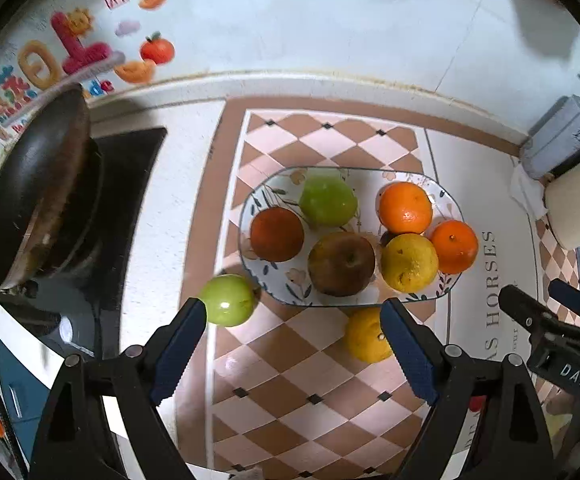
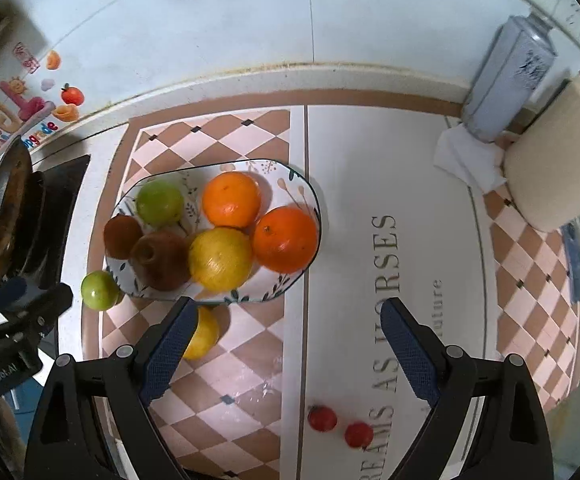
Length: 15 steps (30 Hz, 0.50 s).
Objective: Organize fruits
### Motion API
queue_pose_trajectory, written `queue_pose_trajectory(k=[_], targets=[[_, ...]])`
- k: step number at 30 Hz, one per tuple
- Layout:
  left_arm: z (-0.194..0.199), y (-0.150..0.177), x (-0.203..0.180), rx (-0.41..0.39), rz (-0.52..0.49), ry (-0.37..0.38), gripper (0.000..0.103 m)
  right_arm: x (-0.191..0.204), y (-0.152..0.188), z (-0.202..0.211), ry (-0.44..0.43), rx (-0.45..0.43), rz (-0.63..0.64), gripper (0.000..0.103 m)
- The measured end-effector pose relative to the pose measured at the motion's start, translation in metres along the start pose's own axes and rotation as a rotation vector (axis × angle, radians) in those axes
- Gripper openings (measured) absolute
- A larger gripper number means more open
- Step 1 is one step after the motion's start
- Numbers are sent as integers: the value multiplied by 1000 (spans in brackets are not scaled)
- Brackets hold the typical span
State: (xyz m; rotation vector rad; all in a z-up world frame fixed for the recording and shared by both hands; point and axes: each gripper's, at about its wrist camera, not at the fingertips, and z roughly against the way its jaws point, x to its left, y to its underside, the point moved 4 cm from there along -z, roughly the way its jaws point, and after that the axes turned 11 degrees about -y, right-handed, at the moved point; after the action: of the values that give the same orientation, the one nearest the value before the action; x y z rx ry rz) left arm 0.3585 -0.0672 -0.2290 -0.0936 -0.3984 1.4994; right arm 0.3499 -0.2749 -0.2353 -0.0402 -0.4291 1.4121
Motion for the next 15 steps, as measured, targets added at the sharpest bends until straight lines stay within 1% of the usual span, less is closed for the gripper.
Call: queue_pose_trajectory(k=[2,4,8,10,13,15], targets=[[11,5,6,-39,-1,-18,89,7,9,13,3,-22,9,95],[23,11,11,-65,8,-19,89,15,18,27,9,-48,19,95],[47,21,22,-109,29,4,89,27,32,57,15,-102,33,95],[62,28,26,-145,33,5,89,32,38,72,19,-131,38,95],[83,35,28,-199,27,5,89,40,49,100,17,-179,45,95],[94,39,28,-221,22,10,89,44,53,114,20,-205,50,95]])
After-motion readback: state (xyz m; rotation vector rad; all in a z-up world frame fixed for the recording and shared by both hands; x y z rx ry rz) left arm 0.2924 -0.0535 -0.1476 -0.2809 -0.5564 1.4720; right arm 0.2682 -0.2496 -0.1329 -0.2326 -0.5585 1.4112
